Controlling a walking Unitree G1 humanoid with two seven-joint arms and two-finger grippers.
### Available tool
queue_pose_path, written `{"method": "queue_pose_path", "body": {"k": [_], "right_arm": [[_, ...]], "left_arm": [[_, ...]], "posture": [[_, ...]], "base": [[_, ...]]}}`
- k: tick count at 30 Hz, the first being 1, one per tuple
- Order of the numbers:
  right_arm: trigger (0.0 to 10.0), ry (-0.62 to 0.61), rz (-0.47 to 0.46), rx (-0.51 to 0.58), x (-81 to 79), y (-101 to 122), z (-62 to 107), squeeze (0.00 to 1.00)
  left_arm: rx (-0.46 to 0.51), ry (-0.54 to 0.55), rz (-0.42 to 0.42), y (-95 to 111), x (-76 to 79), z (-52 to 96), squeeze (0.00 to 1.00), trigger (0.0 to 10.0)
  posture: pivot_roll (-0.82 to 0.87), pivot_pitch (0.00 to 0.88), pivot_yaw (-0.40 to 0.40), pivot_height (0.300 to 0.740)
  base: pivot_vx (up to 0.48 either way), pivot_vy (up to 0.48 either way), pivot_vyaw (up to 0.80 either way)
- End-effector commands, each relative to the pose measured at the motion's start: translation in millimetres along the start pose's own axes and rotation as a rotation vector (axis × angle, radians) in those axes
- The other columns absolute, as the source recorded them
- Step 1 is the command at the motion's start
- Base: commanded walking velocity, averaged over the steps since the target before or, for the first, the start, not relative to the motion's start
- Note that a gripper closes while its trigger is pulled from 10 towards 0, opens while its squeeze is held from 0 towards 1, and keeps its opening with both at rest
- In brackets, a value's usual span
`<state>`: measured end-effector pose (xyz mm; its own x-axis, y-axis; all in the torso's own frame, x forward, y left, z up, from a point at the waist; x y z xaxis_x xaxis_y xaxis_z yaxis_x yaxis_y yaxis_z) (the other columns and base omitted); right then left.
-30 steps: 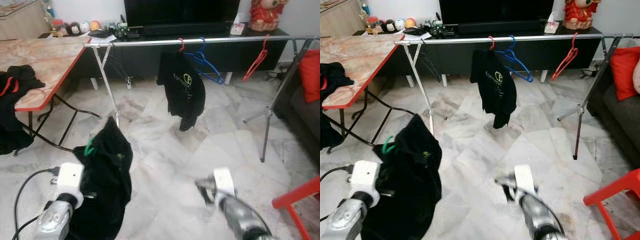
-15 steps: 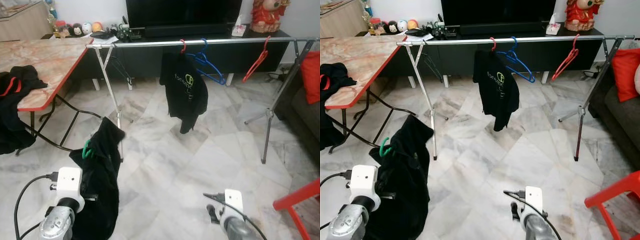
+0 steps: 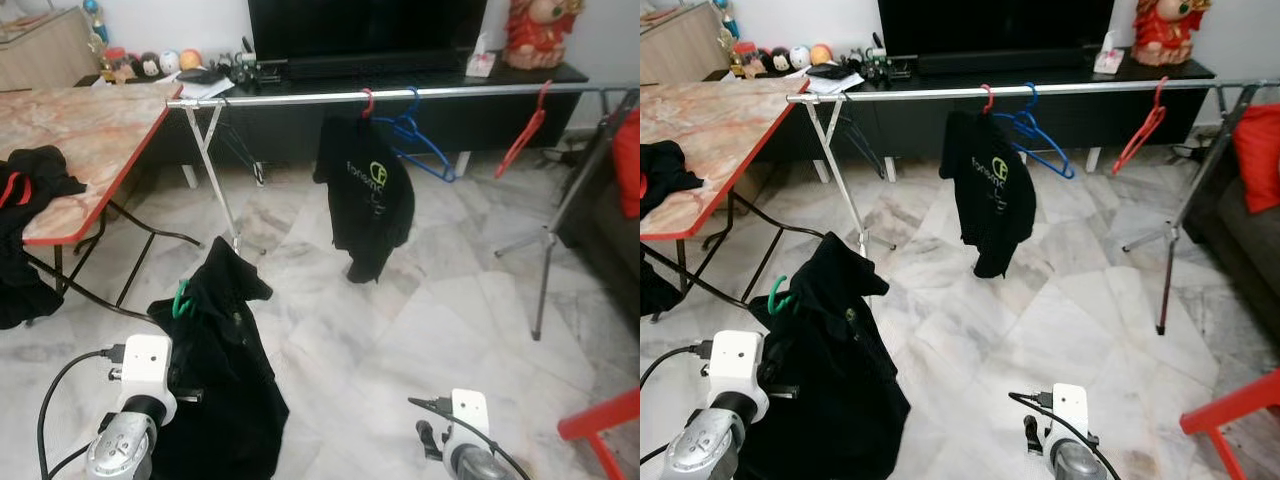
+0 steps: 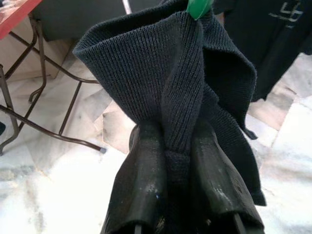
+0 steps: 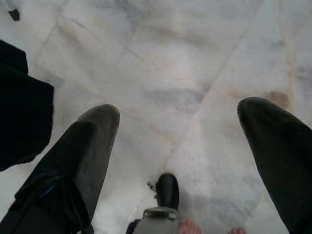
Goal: Hang hanger
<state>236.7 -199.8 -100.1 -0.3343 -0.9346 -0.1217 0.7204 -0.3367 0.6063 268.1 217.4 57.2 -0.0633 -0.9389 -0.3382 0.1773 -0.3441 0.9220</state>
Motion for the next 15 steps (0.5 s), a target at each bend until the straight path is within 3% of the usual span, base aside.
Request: {"method": "queue_pose_path", "body": {"k": [1,15], "right_arm": [[10.0,0.007,0.004,-0.007,-2.6,-3.0,0.2,0.0],[10.0,0.016,0.029,-0.032,1.1,-11.4,1.5,0.0]], "left_arm": [[0.035,0.006,-0.021,10.3,-3.6,-2.2,0.0,10.0],[0.023,-0.017,-0.018,8.5,4.9,-5.0,0.0,10.0]], "posture": [[-0.05,0.0,0.062,0.74],[-0.05,0.0,0.057,0.74]], "base": [[0.401,0.0,0.0],[0.406,0.0,0.0]]}}
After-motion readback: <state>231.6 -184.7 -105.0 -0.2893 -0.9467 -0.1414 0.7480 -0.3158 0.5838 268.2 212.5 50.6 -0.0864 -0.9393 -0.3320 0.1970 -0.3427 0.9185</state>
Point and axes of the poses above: a point about 5 cm out from each wrist's last joint towards the gripper, its own z axis pointing back from the gripper into the wrist, its own y axis along the axis of the wrist's last joint, x = y × z, the point moved 4 cm from there along -z, pointing out of the wrist towards the gripper, and after that the axes turned 13 degrees about -z, right-handed, at the moved point
